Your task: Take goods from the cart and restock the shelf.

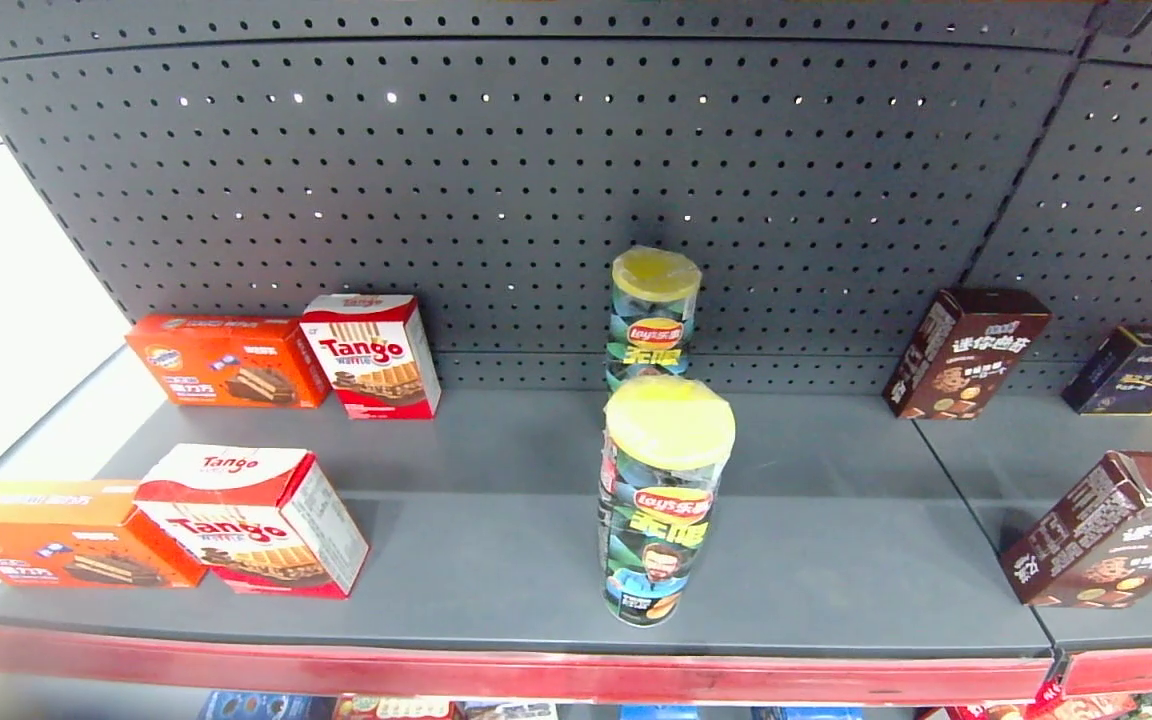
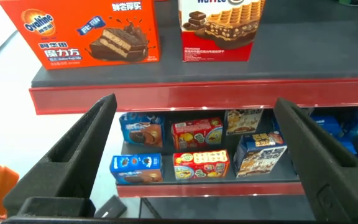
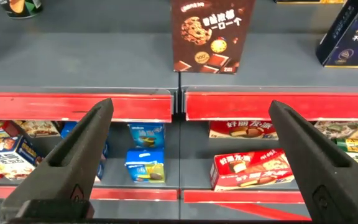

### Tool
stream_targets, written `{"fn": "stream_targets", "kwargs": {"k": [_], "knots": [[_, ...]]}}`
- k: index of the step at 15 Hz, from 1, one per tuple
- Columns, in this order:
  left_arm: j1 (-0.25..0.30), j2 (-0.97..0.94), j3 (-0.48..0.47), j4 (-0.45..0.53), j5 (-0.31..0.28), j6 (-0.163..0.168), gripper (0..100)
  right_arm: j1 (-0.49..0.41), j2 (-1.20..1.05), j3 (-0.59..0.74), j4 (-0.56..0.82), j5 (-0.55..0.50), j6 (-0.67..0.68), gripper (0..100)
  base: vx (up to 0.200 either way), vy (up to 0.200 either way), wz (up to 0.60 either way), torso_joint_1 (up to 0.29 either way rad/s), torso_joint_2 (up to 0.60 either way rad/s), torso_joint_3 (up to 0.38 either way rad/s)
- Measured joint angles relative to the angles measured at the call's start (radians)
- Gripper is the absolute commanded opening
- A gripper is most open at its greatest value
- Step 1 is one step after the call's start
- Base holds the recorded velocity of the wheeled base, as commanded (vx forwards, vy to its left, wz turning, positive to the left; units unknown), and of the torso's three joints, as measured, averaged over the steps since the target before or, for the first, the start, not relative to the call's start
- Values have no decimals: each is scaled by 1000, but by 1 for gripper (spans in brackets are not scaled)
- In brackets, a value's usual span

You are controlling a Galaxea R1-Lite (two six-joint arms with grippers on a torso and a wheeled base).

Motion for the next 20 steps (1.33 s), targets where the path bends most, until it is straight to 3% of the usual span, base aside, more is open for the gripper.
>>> {"fn": "stream_targets", "kwargs": {"k": [20], "knots": [[0, 0, 0, 0, -11, 8, 100, 0, 0, 0, 0, 0, 0, 100, 0, 0, 0, 0, 0, 0]]}}
